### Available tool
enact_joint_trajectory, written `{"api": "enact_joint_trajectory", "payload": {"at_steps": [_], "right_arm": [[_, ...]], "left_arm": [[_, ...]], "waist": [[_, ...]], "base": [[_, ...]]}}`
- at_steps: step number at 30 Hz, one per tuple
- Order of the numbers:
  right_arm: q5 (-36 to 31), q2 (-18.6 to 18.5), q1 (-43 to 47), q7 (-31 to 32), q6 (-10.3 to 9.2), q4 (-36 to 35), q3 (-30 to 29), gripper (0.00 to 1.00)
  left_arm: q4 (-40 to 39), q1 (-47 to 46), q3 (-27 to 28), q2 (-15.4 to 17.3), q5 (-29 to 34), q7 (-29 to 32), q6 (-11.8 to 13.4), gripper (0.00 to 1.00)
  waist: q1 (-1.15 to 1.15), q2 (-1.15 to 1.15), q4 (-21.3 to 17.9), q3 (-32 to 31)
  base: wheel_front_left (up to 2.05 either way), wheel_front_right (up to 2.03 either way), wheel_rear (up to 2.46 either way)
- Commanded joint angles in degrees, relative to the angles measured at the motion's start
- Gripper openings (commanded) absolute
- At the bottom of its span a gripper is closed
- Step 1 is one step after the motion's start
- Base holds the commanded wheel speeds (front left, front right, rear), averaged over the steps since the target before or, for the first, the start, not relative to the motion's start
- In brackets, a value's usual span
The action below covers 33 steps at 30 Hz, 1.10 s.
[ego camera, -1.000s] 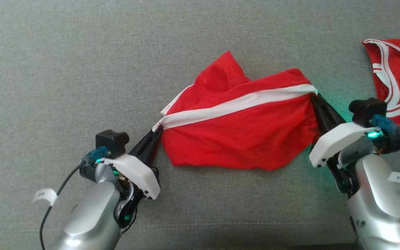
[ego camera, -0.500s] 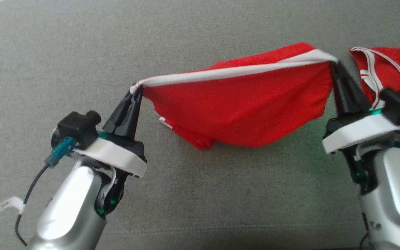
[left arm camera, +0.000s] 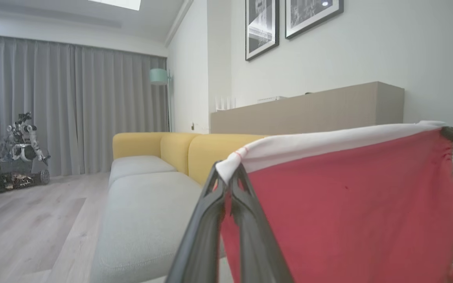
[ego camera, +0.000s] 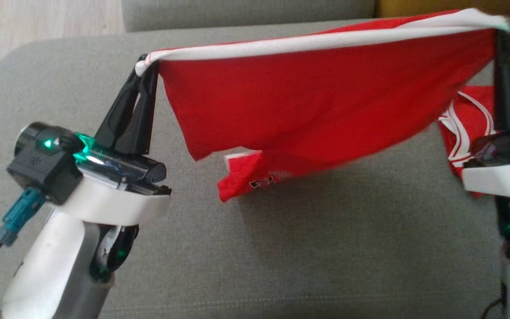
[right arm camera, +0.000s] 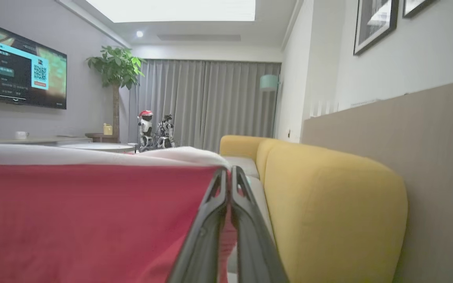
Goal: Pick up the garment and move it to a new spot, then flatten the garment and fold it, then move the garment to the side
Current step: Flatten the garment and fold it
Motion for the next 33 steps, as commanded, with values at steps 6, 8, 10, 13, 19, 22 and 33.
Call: {"api": "enact_joint_trajectory", "payload": {"at_steps": [6,8,10,13,19,22,33], "right_arm": [[-0.1,1.07,1.26,3.86,-0.05,-7.45,-1.11,0.0],[0.26,1.44,1.93,4.56,-0.05,-8.02,-1.37,0.0],[0.64,1.71,2.36,4.9,-0.05,-8.24,-1.52,0.0],[0.94,1.95,2.7,5.17,-0.05,-8.33,-1.67,0.0],[1.43,2.33,2.23,5.4,-0.05,-7.62,-1.81,0.0],[2.43,2.63,0.25,5.29,-0.05,-5.97,-1.58,0.0],[8.02,3.26,-26.65,0.78,-0.05,18.52,0.47,0.0]], "left_arm": [[-7.4,-1.16,4.27,2.77,0.18,3.01,2.0,0.0],[-8.31,-0.91,4.31,2.93,0.08,3.7,2.33,0.0],[-8.74,-0.83,4.37,3.03,-0.08,4.09,2.49,0.0],[-8.9,-0.91,4.48,3.11,-0.43,4.39,2.56,0.0],[-7.84,-2.07,4.71,2.88,-1.58,4.4,2.17,0.0],[-6.03,-4.58,4.71,2.53,-2.72,4.43,1.02,0.0],[20.29,-32.43,4.98,-2.01,-6.45,2.46,-6.63,0.0]], "waist": [[0.0,0.0,-0.52,-2.57],[0.0,0.0,-0.57,-2.78],[0.0,0.0,-0.62,-2.91],[0.0,0.0,-0.63,-2.92],[0.0,0.0,-0.57,-2.69],[0.0,0.0,-0.4,-1.67],[0.0,0.0,0.72,7.51]], "base": [[0.0,0.0,0.0],[0.0,0.0,0.0],[0.0,0.0,0.0],[0.0,0.0,0.0],[0.0,0.0,0.0],[0.0,0.0,0.0],[0.0,0.0,0.0]]}}
